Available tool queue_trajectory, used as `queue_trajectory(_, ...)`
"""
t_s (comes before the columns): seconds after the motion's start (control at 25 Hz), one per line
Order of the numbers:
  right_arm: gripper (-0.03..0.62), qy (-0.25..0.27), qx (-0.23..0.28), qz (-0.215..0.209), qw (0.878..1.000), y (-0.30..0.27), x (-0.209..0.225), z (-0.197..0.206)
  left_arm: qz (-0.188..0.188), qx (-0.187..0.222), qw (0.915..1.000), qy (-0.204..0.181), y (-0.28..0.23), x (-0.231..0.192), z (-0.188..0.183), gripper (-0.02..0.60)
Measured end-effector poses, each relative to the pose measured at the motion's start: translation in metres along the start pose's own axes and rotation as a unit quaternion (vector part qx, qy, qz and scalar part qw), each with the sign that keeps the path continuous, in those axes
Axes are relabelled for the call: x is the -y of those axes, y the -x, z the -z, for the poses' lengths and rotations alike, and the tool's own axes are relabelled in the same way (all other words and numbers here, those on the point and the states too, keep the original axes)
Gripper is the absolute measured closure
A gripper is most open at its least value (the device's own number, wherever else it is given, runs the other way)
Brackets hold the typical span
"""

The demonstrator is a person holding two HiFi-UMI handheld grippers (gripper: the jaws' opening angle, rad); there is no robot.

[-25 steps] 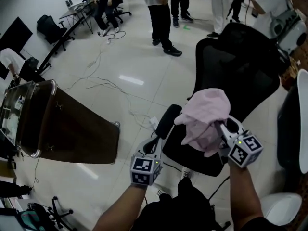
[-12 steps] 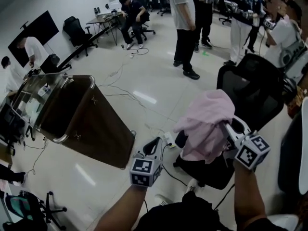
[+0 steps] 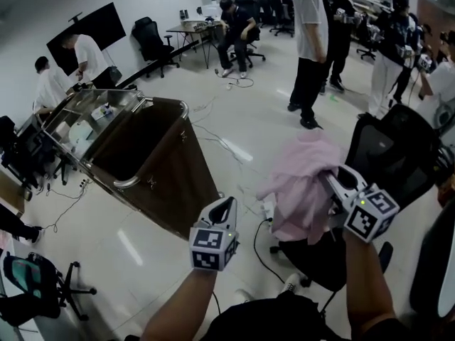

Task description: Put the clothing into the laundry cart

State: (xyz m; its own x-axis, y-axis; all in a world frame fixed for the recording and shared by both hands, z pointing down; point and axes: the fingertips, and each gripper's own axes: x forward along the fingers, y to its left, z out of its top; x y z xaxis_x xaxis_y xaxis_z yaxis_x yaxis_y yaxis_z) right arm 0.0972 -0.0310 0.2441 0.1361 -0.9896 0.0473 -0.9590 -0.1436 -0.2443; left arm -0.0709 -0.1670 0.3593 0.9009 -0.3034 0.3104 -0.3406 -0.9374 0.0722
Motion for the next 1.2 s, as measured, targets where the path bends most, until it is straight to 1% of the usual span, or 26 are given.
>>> queue_trajectory(0.32,0.468,0.001,0.002,-0.053,0.999,-0.051,-0.06,-0.01,-0.05,0.01,0.9987,0.006,0.05,-0.051,-0.005,0.581)
queue_trajectory(0.6,0.468,0.014,0.018,-0.096,0.995,-0.084,-0.118,-0.036,-0.09,0.03,0.9954,0.009,0.1,-0.095,-0.016,0.581)
queue_trajectory(0.72,0.468,0.02,0.023,-0.114,0.993,-0.102,-0.14,-0.047,-0.11,0.043,0.993,0.013,0.12,-0.118,-0.023,0.581)
queue_trajectory(0.84,0.468,0.018,0.02,-0.131,0.991,-0.119,-0.16,-0.055,-0.13,0.055,0.9898,0.018,0.14,-0.139,-0.031,0.581)
queue_trajectory(0.96,0.468,0.027,0.017,-0.148,0.988,-0.137,-0.183,-0.063,-0.152,0.064,0.9861,0.021,0.16,-0.161,-0.04,0.581)
queue_trajectory(1.08,0.468,0.04,0.019,-0.171,0.984,-0.153,-0.207,-0.075,-0.17,0.074,0.9826,0.016,0.176,-0.179,-0.051,0.581)
queue_trajectory(1.2,0.468,0.038,0.024,-0.194,0.98,-0.166,-0.226,-0.087,-0.185,0.078,0.9797,0.007,0.189,-0.19,-0.059,0.581)
